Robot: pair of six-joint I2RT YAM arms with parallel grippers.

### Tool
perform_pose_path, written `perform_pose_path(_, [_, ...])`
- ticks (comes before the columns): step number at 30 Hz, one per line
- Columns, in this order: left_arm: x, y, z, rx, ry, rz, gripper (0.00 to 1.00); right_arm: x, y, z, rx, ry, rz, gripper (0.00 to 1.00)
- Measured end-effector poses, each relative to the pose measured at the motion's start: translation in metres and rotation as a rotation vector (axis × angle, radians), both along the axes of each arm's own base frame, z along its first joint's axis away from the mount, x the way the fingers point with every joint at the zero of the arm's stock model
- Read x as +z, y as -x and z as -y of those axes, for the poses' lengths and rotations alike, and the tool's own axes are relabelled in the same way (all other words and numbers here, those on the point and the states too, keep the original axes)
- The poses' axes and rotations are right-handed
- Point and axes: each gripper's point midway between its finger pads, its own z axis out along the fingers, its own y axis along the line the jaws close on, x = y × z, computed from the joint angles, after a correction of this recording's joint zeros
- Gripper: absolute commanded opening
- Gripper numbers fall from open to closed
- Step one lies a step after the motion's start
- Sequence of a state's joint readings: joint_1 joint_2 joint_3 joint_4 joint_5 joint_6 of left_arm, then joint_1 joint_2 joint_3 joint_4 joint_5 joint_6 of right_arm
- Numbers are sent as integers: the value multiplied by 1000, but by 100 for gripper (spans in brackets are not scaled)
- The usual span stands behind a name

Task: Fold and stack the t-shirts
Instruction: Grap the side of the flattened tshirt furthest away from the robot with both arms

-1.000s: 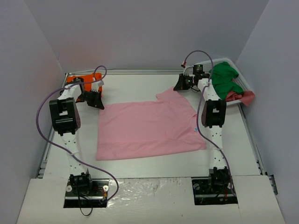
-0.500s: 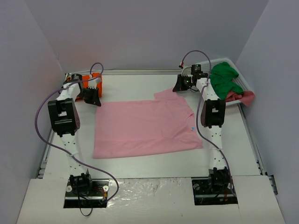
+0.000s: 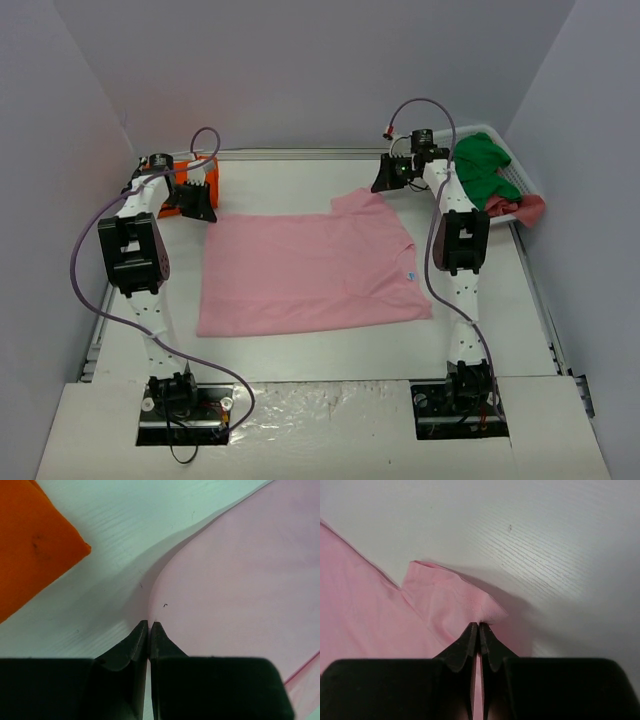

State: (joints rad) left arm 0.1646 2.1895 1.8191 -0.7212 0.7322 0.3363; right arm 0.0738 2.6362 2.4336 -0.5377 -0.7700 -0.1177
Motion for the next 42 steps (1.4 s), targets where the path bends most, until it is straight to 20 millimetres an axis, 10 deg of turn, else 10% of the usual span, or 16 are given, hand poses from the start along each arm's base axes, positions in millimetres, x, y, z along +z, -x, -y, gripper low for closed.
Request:
perform_pose_path(11, [15,17,8,-15,26,12,2,57,23,3,27,11,67,0])
perform_pose_path(42, [45,62,11,-159,103,127,2,80,101,33,71,25,-26,0])
